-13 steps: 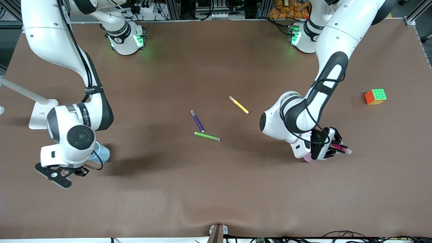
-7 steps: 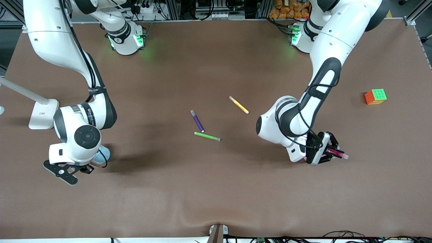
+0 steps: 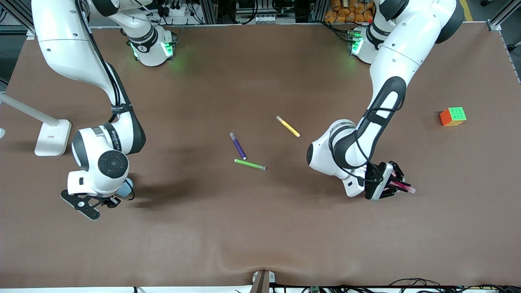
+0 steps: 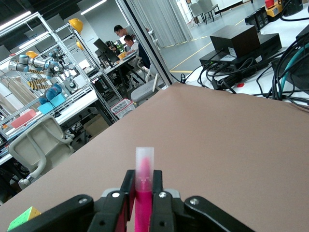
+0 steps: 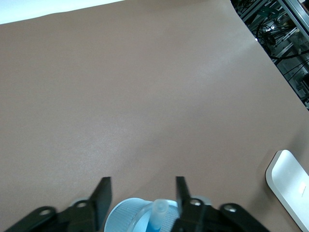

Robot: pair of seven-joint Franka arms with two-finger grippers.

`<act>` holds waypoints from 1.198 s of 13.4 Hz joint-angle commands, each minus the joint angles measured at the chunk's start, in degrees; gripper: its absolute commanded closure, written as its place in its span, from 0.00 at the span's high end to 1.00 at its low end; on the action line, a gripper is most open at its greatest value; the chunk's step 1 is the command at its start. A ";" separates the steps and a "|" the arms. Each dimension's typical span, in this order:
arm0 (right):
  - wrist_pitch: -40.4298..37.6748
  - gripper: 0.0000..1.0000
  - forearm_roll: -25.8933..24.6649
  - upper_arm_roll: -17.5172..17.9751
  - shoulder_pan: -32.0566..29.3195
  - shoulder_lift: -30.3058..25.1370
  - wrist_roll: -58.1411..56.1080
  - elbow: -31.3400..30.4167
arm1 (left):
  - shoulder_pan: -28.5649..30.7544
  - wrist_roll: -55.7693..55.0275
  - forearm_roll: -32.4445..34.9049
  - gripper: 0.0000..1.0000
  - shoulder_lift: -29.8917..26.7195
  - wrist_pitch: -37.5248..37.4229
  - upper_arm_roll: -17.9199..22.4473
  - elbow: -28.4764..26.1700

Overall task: Place pink and blue markers in matching cups
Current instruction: 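Lower the pink marker into the pink cup while the right lowers blue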

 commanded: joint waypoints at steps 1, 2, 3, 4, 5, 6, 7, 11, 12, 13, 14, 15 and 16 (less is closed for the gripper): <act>0.00 1.00 -0.48 0.19 -0.53 -0.71 -2.79 1.67 | -0.86 -0.22 1.51 0.00 2.06 -1.19 0.13 2.82; 0.00 1.00 0.31 0.37 -0.80 -0.63 -5.69 3.33 | -1.29 -0.22 1.51 0.00 2.15 -1.19 0.13 2.82; 0.00 1.00 1.98 0.28 -0.89 -0.63 -7.46 5.00 | -1.30 -0.22 1.42 0.10 2.33 -1.28 0.13 2.74; 0.08 1.00 4.34 0.37 -1.06 -0.63 -10.08 7.46 | -1.30 -0.22 1.34 0.48 2.24 -1.28 0.13 2.73; 0.08 1.00 7.67 0.37 -1.33 -0.63 -14.37 9.31 | -1.38 -0.14 1.25 0.95 1.98 -1.28 0.13 2.73; -0.09 1.00 11.71 0.37 -1.33 -0.71 -19.81 10.72 | -1.39 0.04 1.07 1.00 1.72 -1.45 0.04 2.73; -0.18 1.00 14.88 0.28 -1.42 -0.97 -25.17 11.78 | -1.47 0.21 0.98 1.00 1.37 -1.89 0.04 2.73; -0.62 1.00 31.92 -0.24 -2.20 -3.08 -32.96 13.45 | -1.21 4.85 -4.18 1.00 -1.70 -3.21 -0.49 2.82; -2.79 1.00 33.79 -0.42 -3.60 -3.35 -34.70 14.50 | -1.30 6.53 -6.20 1.00 -3.37 -3.21 -0.66 2.82; -6.30 1.00 33.98 -0.42 -3.87 -3.35 -40.11 17.73 | -1.21 8.63 -8.83 1.00 -5.04 -3.21 -0.75 3.00; -10.25 1.00 34.07 -0.51 -4.05 -3.26 -46.87 20.55 | -1.38 11.35 -11.64 1.00 -6.97 -3.13 -0.84 3.00; -13.24 1.00 35.03 -0.51 -4.40 -3.26 -51.11 22.49 | -1.30 13.73 -14.37 1.00 -9.07 -3.12 -1.36 3.00; -16.93 1.00 37.39 -0.60 -4.40 -3.35 -51.33 24.51 | -1.12 16.10 -17.09 1.00 -10.92 -3.12 -1.54 3.00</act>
